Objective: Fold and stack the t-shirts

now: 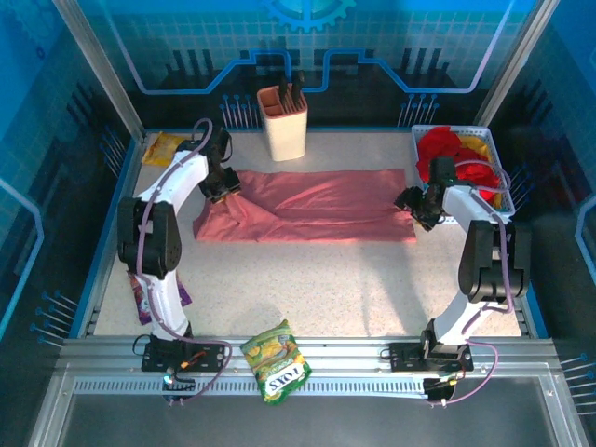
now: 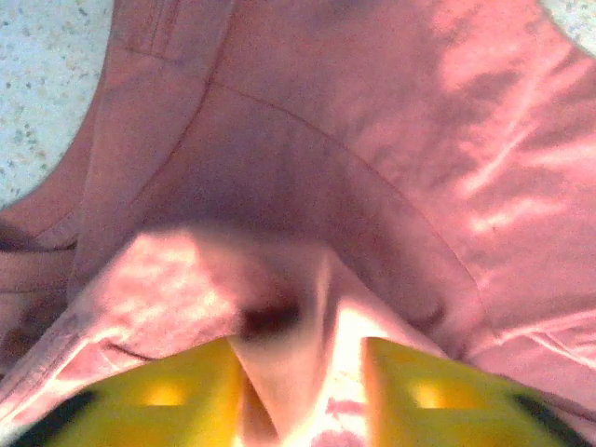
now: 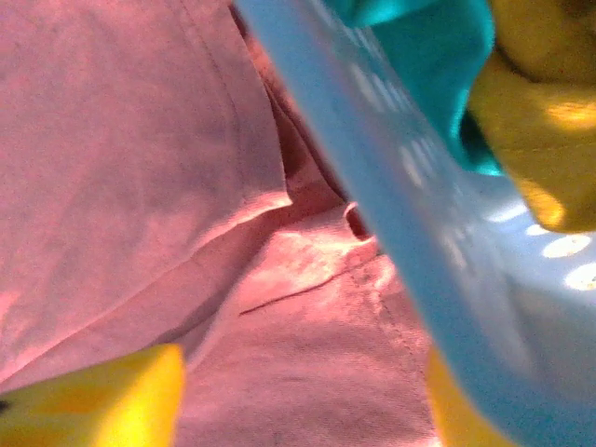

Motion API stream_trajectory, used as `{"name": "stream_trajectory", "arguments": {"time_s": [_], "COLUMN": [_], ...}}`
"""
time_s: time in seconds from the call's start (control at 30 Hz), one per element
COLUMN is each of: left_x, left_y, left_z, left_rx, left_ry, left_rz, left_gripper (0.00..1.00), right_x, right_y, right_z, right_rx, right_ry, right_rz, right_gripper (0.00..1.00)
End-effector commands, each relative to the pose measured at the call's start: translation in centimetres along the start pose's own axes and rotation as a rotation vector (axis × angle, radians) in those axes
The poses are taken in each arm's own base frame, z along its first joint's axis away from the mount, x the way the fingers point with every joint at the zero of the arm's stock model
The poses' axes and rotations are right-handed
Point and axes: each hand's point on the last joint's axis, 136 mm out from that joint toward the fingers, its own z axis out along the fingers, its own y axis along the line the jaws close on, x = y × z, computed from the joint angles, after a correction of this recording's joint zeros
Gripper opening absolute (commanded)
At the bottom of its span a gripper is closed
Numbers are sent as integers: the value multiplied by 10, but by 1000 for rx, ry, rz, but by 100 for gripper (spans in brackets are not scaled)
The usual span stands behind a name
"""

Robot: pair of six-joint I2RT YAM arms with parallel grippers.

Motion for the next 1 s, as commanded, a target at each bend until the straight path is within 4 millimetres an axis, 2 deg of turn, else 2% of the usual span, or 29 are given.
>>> {"name": "stream_trajectory", "arguments": {"time_s": [0.0, 0.13, 0.27, 0.37, 0.53, 0.73, 0.97], "left_x": [-11, 2, 38, 66, 87, 95, 87], "left_y": [3, 3, 3, -4, -7, -2, -3], "left_z": [-6, -16, -16, -7, 12, 37, 45], "left_rx": [-8, 32, 103, 188, 249, 216, 209], "left_ry": [0, -2, 29, 69, 67, 91, 62], "left_rz": [21, 13, -7, -56, -134, -159, -158], "left_gripper": [62, 65, 65, 65, 62, 54, 46], "right_x": [-7, 7, 32, 48, 62, 63, 64], "right_y": [22, 36, 35, 33, 25, 17, 16], "right_z": [-14, -31, -40, -44, -45, -50, -47], "right_rx": [-55, -74, -59, -70, -77, -46, -43], "right_ry": [-41, -71, -82, -80, -67, -77, -66], "right_rz": [-70, -167, -229, -238, -233, -247, -244], "right_gripper": [83, 94, 97, 98, 98, 98, 97]}}
